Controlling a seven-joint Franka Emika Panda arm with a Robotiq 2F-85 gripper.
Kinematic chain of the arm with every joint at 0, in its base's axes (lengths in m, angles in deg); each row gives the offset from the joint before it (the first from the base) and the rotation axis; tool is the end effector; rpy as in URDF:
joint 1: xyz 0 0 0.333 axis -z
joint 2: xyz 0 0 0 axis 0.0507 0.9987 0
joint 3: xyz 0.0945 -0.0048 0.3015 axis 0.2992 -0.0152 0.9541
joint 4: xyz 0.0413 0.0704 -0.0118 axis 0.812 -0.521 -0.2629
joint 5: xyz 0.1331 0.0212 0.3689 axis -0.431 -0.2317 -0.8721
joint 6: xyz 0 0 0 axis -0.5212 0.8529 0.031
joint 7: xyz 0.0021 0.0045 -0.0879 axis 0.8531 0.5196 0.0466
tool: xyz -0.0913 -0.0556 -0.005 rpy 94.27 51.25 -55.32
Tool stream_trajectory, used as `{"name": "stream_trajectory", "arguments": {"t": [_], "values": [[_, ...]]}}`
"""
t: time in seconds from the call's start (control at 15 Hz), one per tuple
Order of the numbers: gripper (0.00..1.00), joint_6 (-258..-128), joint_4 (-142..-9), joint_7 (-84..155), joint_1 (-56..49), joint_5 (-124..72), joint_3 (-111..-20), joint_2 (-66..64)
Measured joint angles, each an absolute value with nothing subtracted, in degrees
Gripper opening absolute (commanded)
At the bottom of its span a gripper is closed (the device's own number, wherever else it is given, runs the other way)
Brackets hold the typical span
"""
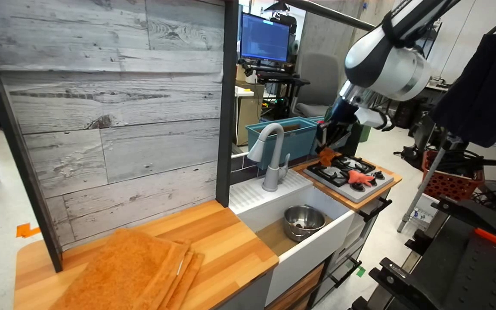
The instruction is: Remove all the toys from the pot and put them on the stove, then take the towel and clean the base top on the left
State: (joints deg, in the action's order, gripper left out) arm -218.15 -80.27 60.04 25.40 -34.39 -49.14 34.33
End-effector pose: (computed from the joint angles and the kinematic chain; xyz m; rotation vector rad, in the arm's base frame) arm 0.6470 -0.2069 0.1004 -2.9839 0.1847 -0.3907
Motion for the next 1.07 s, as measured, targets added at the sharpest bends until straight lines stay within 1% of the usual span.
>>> {"name": "stream_trajectory", "arguments": {"t": [0.27,0.47,0.8,0.87,0.93,1.0,1.07], "values": [[0.03,-217.7,-71.8,56.7,28.0,-38.9,-51.1,34.1],[0.03,-217.7,-63.1,49.8,26.7,-39.7,-55.6,38.8],[0.03,-217.3,-50.2,33.5,22.4,-39.6,-65.6,49.2],[0.37,-216.7,-47.7,30.5,21.7,-39.6,-67.2,51.3],[0.39,-215.8,-45.2,28.0,21.2,-39.6,-68.6,53.3],[0.44,-214.7,-42.9,25.9,20.7,-39.6,-69.7,55.1],[0.52,-213.5,-40.8,24.3,20.3,-39.5,-70.5,56.6]]}}
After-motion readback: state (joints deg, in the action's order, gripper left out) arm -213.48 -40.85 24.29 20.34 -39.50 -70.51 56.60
